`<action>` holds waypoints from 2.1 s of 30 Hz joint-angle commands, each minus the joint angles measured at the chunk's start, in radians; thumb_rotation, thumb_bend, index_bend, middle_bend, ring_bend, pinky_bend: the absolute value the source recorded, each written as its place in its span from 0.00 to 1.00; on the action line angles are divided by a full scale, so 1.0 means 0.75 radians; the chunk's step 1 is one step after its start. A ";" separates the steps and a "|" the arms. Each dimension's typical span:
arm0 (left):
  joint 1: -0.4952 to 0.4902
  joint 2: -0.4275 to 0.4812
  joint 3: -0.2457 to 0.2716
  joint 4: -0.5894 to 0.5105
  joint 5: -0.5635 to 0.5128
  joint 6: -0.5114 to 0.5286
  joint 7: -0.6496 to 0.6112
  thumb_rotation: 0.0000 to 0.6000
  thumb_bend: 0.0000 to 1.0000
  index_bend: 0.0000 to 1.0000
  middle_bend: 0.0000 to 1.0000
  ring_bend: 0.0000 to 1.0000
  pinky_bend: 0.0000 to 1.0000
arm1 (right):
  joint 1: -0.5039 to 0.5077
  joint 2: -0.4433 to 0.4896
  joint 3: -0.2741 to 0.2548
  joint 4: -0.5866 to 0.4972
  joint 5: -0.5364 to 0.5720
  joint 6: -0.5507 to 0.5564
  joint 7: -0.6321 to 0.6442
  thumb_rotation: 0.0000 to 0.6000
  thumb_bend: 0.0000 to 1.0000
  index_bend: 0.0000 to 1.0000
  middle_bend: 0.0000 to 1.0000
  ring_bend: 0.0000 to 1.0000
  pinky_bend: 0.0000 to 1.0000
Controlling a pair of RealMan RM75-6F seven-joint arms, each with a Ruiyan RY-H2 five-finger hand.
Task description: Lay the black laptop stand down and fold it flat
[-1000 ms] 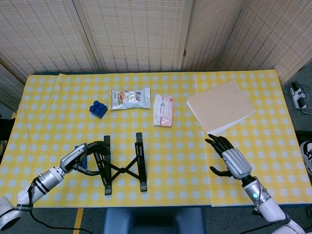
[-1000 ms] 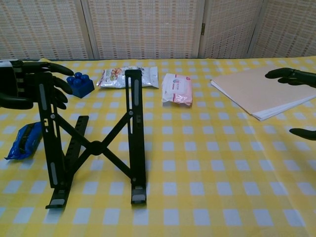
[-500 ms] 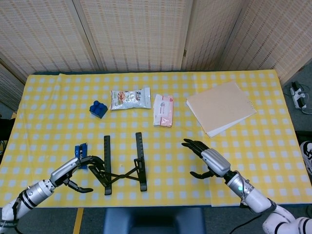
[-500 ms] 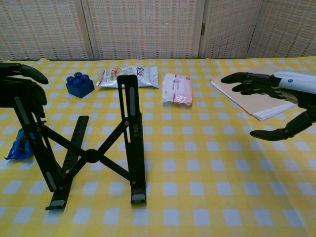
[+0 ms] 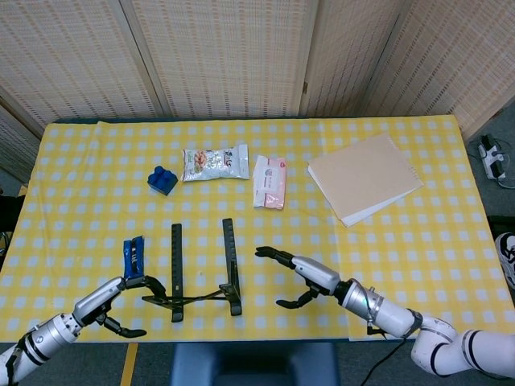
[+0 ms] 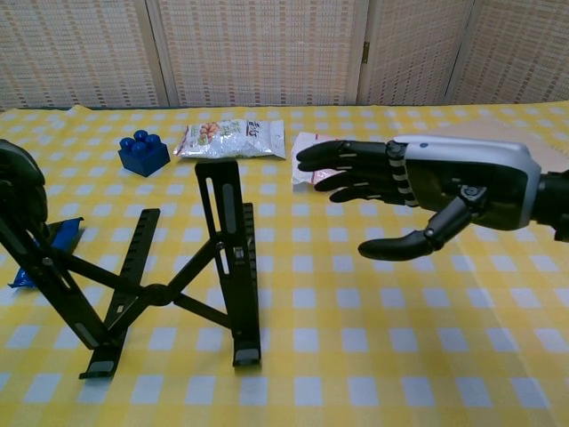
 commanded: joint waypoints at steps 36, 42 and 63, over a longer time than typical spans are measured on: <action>-0.012 -0.008 0.021 -0.034 -0.048 -0.009 0.060 1.00 0.18 0.34 0.41 0.37 0.31 | 0.310 -0.478 -0.204 0.508 -0.021 0.141 0.899 1.00 0.34 0.00 0.08 0.13 0.03; -0.013 -0.010 0.021 -0.035 -0.048 -0.008 0.066 1.00 0.18 0.34 0.41 0.37 0.31 | 0.312 -0.465 -0.244 0.502 -0.024 0.172 1.043 1.00 0.34 0.00 0.08 0.12 0.04; -0.019 -0.022 0.020 -0.038 -0.055 -0.011 0.077 1.00 0.18 0.34 0.41 0.37 0.31 | 0.307 -0.452 -0.347 0.500 -0.028 0.259 1.435 1.00 0.34 0.00 0.08 0.12 0.04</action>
